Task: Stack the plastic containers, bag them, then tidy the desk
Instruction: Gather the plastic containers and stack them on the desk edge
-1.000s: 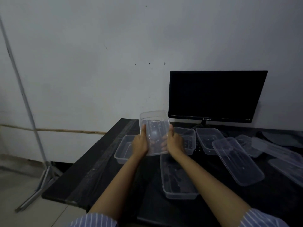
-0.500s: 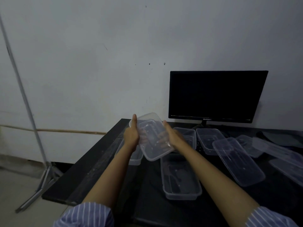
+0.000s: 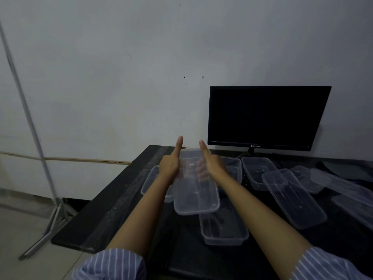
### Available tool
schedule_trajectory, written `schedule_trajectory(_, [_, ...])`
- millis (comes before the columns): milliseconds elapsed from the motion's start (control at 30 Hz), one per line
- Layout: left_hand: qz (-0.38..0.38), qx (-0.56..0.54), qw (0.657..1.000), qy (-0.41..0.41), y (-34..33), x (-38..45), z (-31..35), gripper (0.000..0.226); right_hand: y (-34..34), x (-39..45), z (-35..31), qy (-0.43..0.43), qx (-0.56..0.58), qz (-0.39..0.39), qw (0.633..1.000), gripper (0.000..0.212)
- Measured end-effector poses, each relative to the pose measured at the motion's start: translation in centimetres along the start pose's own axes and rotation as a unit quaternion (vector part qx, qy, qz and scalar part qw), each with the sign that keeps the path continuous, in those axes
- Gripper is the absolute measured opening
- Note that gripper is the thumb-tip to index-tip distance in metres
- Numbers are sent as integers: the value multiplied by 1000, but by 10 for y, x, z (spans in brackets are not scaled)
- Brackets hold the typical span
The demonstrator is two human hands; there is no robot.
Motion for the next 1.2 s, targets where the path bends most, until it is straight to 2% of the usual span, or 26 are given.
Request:
schedule_trajectory(67, [7, 75, 996, -40, -1, 3, -3, 41, -1, -1, 0, 1, -10, -4, 1000, 87])
schedule_trajectory(200, [11, 99, 994, -48, 0, 4, -7, 42, -4, -1, 7, -1, 2, -18, 1000, 79])
schedule_trajectory(300, [-22, 76, 997, -25, -2, 1, -8, 44, -5, -3, 9, -14, -6, -28, 999, 77])
schedule_trajectory(400, [-35, -7, 999, 14, -1, -4, -2, 65, -4, -2, 7, -24, -4, -44, 999, 79])
schedule_trajectory(500, [-25, -53, 998, 38, 1, -7, -1, 75, -7, -3, 5, -4, -10, -61, 998, 77])
schedule_trajectory(600, [-22, -64, 997, 31, -1, -5, -6, 63, -7, -6, 2, 18, -3, -71, 997, 66])
schedule_trajectory(700, [-2, -120, 990, 73, -3, -4, -15, 73, -6, -6, 6, 12, 13, -63, 998, 61])
schedule_trajectory(767, [-15, -85, 995, 58, -4, -1, -16, 66, -9, -5, 9, 7, 1, -62, 998, 63])
schedule_trajectory(833, [-25, -54, 998, 37, -2, 3, -16, 57, -10, -4, 11, -21, 8, -63, 998, 73])
schedule_trajectory(933, [-3, -102, 993, 57, 6, 2, -15, 71, -12, -3, 13, -65, 46, -67, 995, 84])
schedule_trajectory(1067, [-47, -117, 989, 83, 2, 6, -20, 112, -11, 1, 15, -66, 14, 14, 998, 84])
schedule_trajectory(1133, [-55, -84, 992, 78, 1, 2, -20, 117, -10, 4, 18, -74, 25, 38, 996, 88])
schedule_trajectory(1200, [-53, -52, 994, 79, 3, -12, -14, 106, -6, 7, 18, -77, 34, 57, 995, 94])
Point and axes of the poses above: each hand's wrist, its own x-axis towards the middle knuckle, its own y-axis out of the back of the hand, z = x × y, the point moved 6 cm from there along x, towards the middle knuckle, and after that the axes turned 2 degrees about -x, right-handed, at the moved point
